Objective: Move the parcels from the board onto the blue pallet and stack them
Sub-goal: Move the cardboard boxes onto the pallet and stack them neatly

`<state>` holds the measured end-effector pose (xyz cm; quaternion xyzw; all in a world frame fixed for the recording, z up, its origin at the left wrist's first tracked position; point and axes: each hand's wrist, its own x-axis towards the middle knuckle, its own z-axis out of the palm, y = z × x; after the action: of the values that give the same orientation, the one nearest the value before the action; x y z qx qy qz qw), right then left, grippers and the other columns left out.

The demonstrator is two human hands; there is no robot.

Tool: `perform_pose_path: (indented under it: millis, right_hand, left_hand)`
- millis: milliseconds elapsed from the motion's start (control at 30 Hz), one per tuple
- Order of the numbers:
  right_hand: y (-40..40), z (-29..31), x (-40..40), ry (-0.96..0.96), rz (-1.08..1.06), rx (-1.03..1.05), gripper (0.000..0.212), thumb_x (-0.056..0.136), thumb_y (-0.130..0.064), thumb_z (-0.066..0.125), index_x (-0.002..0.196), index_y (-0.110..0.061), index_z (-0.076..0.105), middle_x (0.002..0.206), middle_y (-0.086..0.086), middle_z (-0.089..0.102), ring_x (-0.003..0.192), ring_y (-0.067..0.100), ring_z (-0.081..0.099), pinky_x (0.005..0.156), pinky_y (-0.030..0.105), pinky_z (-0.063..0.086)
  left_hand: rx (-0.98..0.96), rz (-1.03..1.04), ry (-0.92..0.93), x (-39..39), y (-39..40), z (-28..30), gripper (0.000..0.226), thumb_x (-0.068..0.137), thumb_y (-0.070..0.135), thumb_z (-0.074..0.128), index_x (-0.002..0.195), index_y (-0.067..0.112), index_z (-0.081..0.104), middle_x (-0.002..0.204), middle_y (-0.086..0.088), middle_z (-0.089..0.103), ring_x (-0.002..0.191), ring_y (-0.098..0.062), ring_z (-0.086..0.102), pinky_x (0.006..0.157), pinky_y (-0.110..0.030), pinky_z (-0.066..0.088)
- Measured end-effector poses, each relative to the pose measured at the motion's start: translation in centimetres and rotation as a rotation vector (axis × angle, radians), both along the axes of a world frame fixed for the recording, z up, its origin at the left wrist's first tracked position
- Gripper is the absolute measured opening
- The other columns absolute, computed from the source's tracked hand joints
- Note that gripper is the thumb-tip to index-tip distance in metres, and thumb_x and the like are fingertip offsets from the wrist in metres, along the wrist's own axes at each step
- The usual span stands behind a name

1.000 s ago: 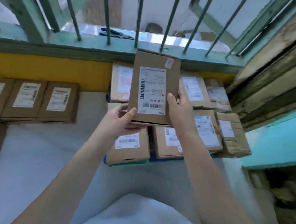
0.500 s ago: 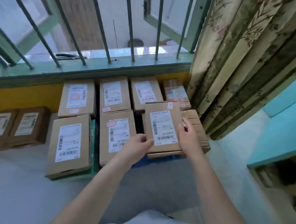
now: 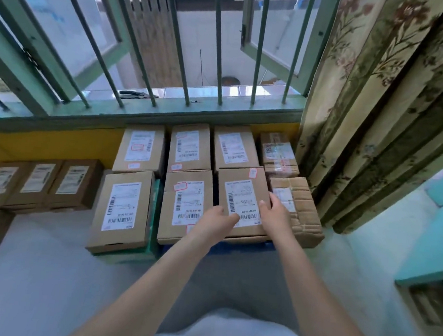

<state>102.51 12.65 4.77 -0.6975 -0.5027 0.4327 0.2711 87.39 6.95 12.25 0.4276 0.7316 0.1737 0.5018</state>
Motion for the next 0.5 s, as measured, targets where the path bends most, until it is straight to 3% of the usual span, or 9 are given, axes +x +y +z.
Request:
perform_pose_path:
  millis: [67,133,200,267,400,500]
  right_hand:
    - [0.0,0.3,-0.1,-0.026,0.015,0.006,0.045,0.102,-0.030,0.043,0.146,-0.018,0.043,0.134,0.003,0.059,0.103,0.013,0.055,0.064,0.013,0.041]
    - [-0.1,1.0,-0.2,-0.102,-0.017,0.045,0.046,0.101,-0.032,0.043,0.145,-0.017,0.044,0.136,0.006,0.056,0.113,0.018,0.055,0.083,0.025,0.049]
    - [-0.1,1.9,-0.7,-0.196,-0.058,0.114,0.042,0.101,-0.033,0.042,0.139,-0.016,0.049,0.133,0.007,0.056,0.117,0.023,0.054,0.092,0.035,0.046]
    - [0.0,3.3,-2.1,-0.223,-0.073,0.207,0.039,0.101,-0.034,0.040,0.134,-0.015,0.051,0.128,0.005,0.056,0.113,0.023,0.054,0.090,0.038,0.049]
    - [-0.1,6.5,-8.3,-0.179,0.005,0.378,0.046,0.101,-0.035,0.040,0.143,-0.015,0.042,0.138,0.006,0.050,0.124,0.023,0.049,0.102,0.038,0.044]
    - [-0.6,8.8,-15.7,-0.038,0.152,0.424,0.051,0.100,-0.033,0.042,0.146,-0.011,0.039,0.145,0.009,0.046,0.133,0.020,0.042,0.103,0.028,0.033]
  left_hand:
    - [0.024,0.015,0.001,-0.4,-0.2,0.0,0.019,0.088,0.034,0.049,0.083,0.016,0.049,0.080,0.001,0.054,0.064,-0.016,0.044,0.059,-0.027,0.035]
    - [0.083,0.023,0.008,-1.2,-0.4,0.4,0.012,0.090,0.033,0.049,0.093,0.022,0.053,0.089,0.007,0.059,0.070,-0.011,0.052,0.058,-0.022,0.040]
    - [0.186,0.039,0.001,-2.7,-0.5,0.8,0.035,0.092,0.034,0.051,0.126,0.027,0.054,0.121,0.014,0.060,0.105,-0.009,0.058,0.078,-0.018,0.044]
    - [0.274,0.083,-0.014,-4.8,-0.8,1.7,0.052,0.092,0.034,0.052,0.143,0.025,0.044,0.142,0.008,0.051,0.127,-0.011,0.049,0.097,-0.027,0.040]
    - [0.428,0.225,0.072,-10.8,-2.5,3.3,0.048,0.092,0.036,0.054,0.139,0.029,0.047,0.131,0.010,0.056,0.117,-0.005,0.050,0.085,-0.022,0.041]
    - [0.503,0.373,0.205,-17.0,-4.7,4.0,0.042,0.093,0.029,0.055,0.135,0.025,0.051,0.129,0.006,0.056,0.114,-0.006,0.050,0.092,-0.027,0.044]
